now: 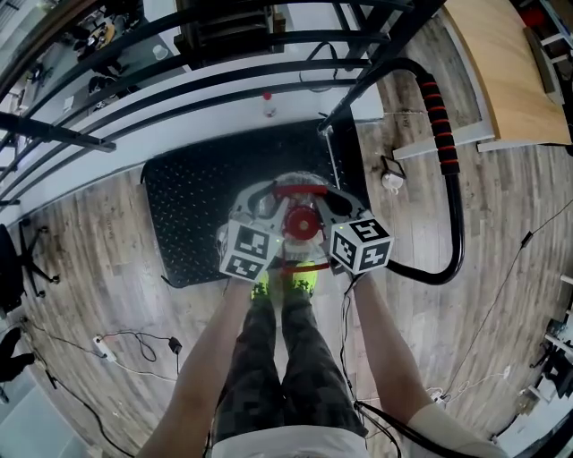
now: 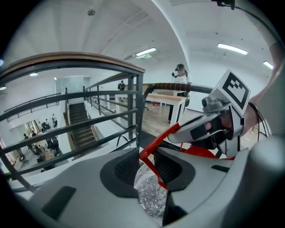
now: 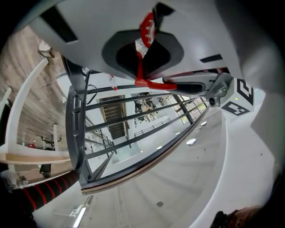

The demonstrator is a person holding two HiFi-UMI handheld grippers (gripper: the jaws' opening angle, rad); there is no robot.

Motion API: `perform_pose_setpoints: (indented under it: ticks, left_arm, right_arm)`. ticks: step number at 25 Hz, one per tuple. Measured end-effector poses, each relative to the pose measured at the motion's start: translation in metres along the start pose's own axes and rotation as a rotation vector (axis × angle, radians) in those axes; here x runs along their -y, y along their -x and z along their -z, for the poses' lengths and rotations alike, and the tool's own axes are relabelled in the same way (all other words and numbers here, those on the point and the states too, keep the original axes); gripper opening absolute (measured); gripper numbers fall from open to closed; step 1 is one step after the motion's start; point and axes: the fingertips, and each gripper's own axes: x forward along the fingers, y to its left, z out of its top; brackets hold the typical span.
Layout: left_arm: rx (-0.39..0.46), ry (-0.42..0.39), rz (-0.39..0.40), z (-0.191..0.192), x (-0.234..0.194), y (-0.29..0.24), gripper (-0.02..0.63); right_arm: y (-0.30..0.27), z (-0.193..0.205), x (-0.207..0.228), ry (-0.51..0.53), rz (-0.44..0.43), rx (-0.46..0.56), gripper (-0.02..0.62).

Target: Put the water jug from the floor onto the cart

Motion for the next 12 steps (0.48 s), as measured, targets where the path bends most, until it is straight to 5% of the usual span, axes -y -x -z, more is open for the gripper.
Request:
perform_pose_setpoints:
  ticks: [12]
  left_arm:
    - [0.044,0.067,0.068,-0.017,-0.004,-0.038,0.104]
  right_arm:
    - [-0.024,-0.012,0.045,-0.041,0.043,0.026,0.02]
